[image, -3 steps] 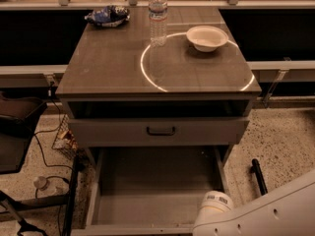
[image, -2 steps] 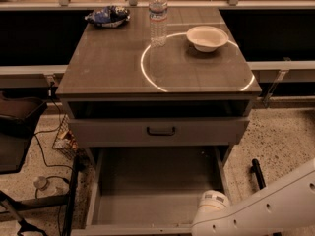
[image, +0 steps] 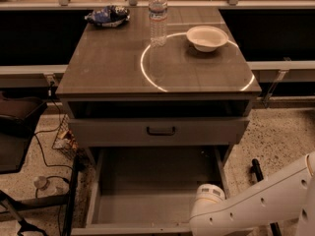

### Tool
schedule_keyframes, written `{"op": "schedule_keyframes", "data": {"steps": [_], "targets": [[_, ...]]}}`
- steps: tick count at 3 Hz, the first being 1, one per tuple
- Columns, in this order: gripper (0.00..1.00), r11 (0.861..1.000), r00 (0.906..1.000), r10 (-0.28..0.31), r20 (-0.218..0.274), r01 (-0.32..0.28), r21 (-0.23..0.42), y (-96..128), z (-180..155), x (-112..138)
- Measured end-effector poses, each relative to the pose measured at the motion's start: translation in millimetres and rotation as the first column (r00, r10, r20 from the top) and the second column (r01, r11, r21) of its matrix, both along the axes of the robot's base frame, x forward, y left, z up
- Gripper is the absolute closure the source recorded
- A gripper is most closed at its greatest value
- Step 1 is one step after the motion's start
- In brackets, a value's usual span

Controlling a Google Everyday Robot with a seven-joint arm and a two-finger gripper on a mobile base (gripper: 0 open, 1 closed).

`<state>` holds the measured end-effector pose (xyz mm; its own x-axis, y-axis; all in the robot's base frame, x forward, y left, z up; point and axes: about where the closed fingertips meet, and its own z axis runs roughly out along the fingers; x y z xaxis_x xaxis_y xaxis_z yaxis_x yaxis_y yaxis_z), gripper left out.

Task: Close middle drawer

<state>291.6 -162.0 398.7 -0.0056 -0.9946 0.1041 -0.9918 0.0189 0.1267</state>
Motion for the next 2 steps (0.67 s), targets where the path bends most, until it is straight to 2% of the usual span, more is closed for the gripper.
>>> {"op": "schedule_keyframes", "data": {"steps": [1,2], "targets": [[1.00,1.000,0.9999,0.011,0.011,-0.011,0.010,8,-4,7],[1.00,0.999,0.9995,0.017,0.026,-0.018,0.027,32,-25,25]]}}
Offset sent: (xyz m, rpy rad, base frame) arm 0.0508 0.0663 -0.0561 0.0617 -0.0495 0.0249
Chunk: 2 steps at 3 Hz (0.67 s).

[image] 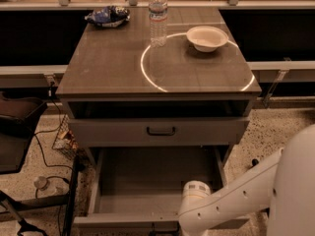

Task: Close middle drawer

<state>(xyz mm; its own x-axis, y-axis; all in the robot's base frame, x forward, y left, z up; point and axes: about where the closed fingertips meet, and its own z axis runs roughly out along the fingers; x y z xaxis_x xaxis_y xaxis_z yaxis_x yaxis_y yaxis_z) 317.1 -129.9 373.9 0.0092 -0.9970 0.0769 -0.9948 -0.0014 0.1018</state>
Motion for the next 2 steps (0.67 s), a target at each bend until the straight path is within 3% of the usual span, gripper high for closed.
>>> {"op": "schedule_keyframes", "data": {"steps": [1,2], "targets": [[1.00,1.000,1.0000,0.000,0.000,0.000,0.000,1,0,0],[1.00,1.000,0.9994,0.023,0.024,-0.023,-0.009,21,-4,17]]}}
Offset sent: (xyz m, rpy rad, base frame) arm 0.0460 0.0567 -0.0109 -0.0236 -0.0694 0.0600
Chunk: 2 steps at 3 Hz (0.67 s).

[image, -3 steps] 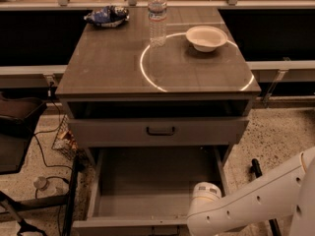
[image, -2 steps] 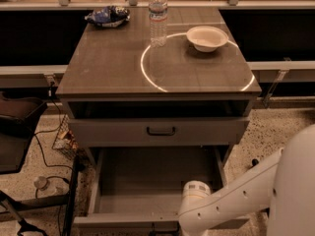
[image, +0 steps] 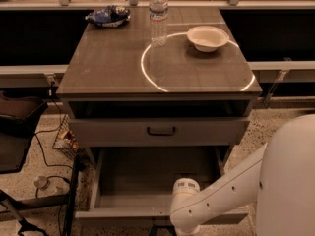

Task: Close middle drawer

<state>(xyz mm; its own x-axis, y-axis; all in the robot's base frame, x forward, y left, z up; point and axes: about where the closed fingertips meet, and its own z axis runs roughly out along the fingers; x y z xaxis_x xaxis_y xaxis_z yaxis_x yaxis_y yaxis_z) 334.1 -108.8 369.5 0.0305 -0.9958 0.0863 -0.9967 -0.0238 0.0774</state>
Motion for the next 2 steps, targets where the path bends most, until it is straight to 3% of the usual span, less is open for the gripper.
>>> {"op": "schedule_keyframes", "data": {"steps": [2], "targets": [[1.00,1.000,0.9993,0.025,0.029,-0.025,-0.017,6,4,20]]}}
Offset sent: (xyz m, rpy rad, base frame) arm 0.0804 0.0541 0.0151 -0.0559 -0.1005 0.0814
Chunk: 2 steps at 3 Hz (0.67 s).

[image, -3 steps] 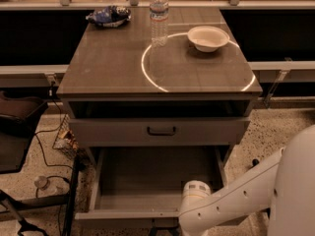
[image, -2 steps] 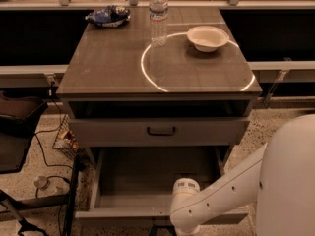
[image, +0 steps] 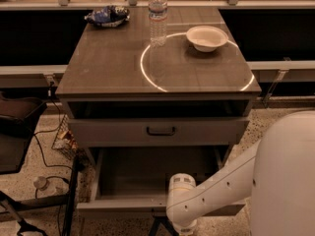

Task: Close middle drawer

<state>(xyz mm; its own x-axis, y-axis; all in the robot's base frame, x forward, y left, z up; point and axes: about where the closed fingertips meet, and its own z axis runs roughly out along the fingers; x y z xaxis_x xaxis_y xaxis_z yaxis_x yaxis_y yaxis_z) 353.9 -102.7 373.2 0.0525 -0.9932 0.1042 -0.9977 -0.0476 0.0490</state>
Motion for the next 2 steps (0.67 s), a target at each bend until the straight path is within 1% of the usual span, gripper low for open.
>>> {"op": "schedule_keyframes", "data": {"steps": [1,2], "targets": [[1.00,1.000,1.0000,0.000,0.000,0.000,0.000,0.0,0.0,0.0],[1.00,1.000,0.9999,-0.007,0.009,0.007,0.010,0.9,-3.0,7.9]]}}
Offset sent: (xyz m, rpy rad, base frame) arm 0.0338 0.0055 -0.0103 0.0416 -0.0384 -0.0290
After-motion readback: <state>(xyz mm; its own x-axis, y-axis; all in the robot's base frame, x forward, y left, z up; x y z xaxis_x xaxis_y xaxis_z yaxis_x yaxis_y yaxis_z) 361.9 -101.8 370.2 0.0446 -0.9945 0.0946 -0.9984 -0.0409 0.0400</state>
